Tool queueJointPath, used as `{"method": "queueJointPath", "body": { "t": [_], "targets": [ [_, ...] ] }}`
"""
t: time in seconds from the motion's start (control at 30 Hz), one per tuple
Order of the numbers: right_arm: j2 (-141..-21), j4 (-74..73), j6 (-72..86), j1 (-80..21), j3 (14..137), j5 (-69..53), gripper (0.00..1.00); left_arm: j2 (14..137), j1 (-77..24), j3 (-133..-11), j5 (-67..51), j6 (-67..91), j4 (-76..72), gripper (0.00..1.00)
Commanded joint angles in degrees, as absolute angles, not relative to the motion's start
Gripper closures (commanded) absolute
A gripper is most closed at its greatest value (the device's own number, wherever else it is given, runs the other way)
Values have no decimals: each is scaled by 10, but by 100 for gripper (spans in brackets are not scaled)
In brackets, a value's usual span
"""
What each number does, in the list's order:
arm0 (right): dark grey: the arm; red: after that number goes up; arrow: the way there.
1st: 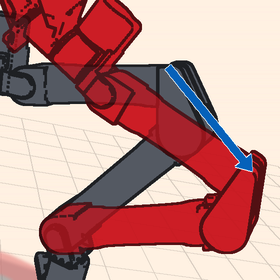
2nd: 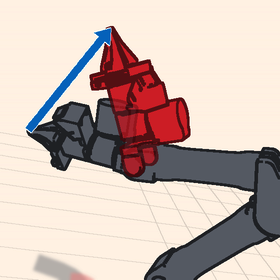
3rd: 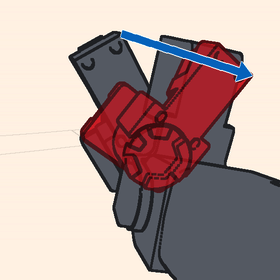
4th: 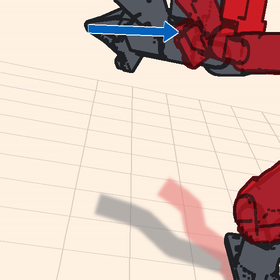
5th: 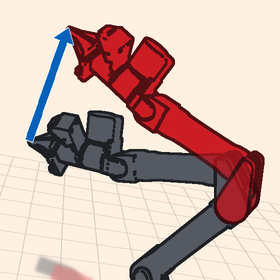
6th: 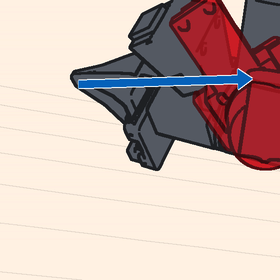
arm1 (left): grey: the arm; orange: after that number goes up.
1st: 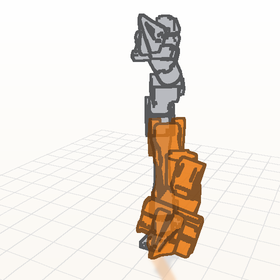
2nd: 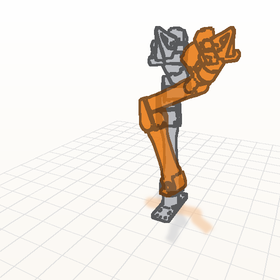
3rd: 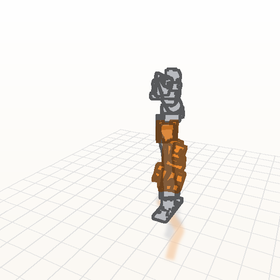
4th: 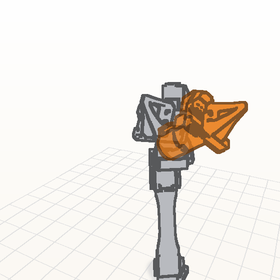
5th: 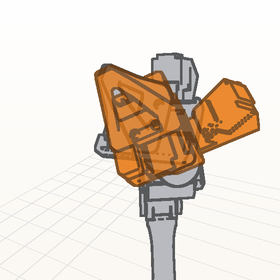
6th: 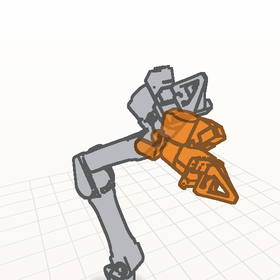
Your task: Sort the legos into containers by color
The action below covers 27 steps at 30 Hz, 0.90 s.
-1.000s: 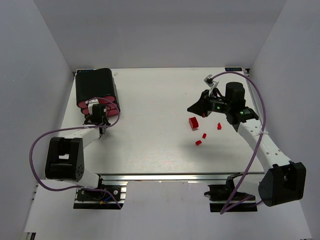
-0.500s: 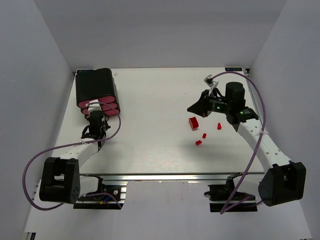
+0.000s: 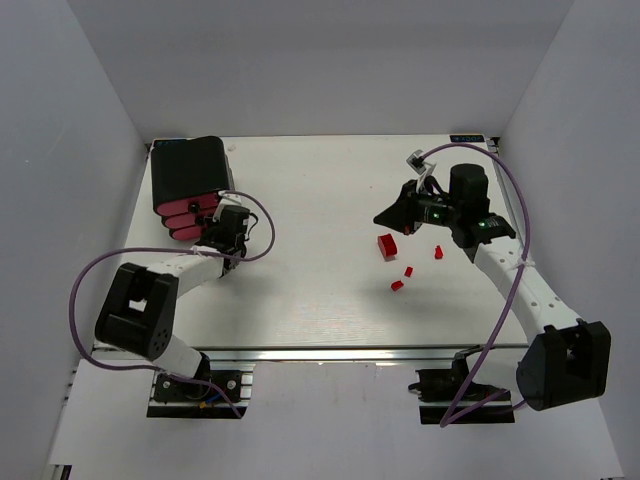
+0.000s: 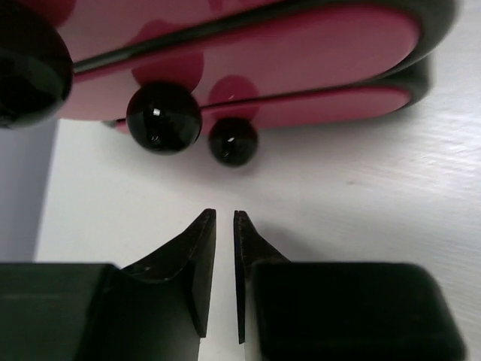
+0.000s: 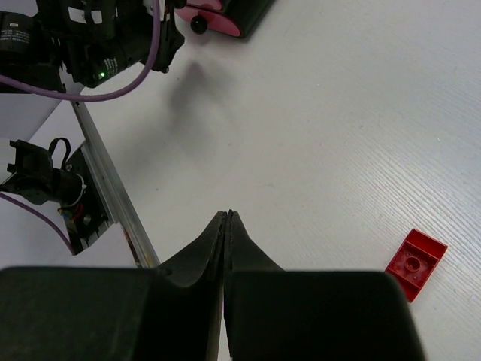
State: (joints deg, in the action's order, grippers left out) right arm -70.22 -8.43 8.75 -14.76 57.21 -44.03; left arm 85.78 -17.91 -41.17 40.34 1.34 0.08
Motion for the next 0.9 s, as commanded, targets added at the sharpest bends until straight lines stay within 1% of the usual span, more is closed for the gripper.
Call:
{"method": "queueJointPath", "body": {
  "t": [0.0,0.1,0.17,0.23,0.3,0.37,0.43,0.47,0.67,0.87],
  "targets": [
    [-709,-68,86,-150,575,-454,100,878,-193,-428,540,-32,41,73],
    [-712,-68,86,-149,574,-451,100,892,-205,-419,556,-59,19,66],
    [-715,-68,86,-149,574,-451,100,892,-205,-411,557,-82,4,65],
    [-719,-68,85,-149,574,-450,100,885,-205,-399,541,-102,-41,64],
    [-722,-67,86,-149,573,-450,100,873,-205,-381,529,-129,-77,61],
    [-725,-67,85,-150,574,-451,100,869,-205,-368,503,-157,-93,58],
    [-729,-68,86,-149,574,-451,100,873,-205,-366,485,-168,-110,57],
    [-730,-68,86,-150,574,-451,100,874,-205,-366,479,-171,-111,55],
    [-741,-69,85,-150,575,-448,100,889,-205,-359,430,-201,-134,53],
    [-749,-69,84,-149,576,-445,100,922,-205,-369,431,-218,-149,52]
  ]
}}
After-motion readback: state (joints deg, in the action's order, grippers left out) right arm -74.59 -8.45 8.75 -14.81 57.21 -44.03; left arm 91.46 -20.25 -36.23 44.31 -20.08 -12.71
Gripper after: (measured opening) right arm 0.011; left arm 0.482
